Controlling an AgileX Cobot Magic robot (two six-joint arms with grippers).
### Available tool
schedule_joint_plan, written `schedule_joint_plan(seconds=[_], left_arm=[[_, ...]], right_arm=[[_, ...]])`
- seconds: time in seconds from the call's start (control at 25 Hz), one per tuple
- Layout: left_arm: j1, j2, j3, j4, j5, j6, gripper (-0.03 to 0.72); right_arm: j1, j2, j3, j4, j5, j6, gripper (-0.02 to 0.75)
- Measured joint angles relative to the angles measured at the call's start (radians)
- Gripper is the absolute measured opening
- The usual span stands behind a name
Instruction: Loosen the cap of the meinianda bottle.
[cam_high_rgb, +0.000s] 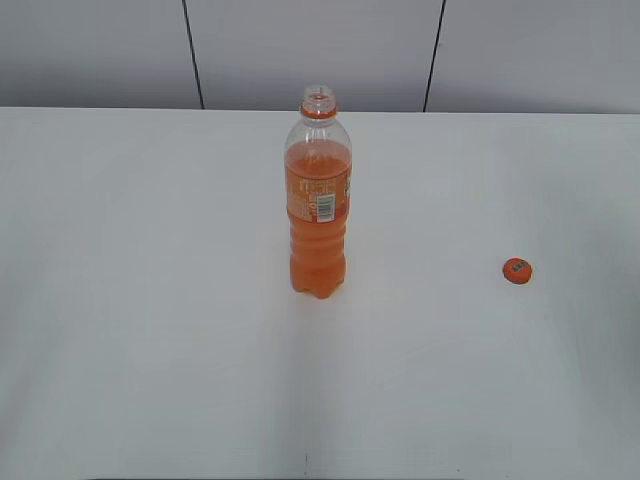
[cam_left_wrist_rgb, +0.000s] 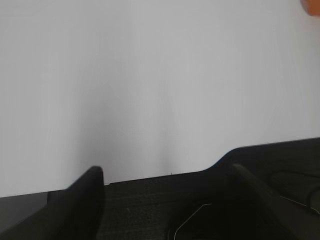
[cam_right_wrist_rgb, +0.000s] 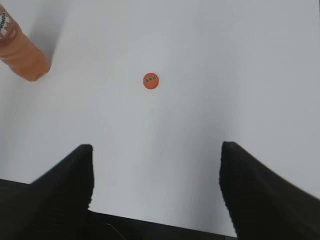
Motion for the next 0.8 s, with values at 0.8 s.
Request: schedule_joint_plan(seconds=[0.8], left_arm=[[0.0, -0.101, 0.056, -0.01, -0.111, 0.0, 0.468]], right_arm=[[0.0, -0.262, 0.282, 0.012, -0.004, 0.008, 0.589]])
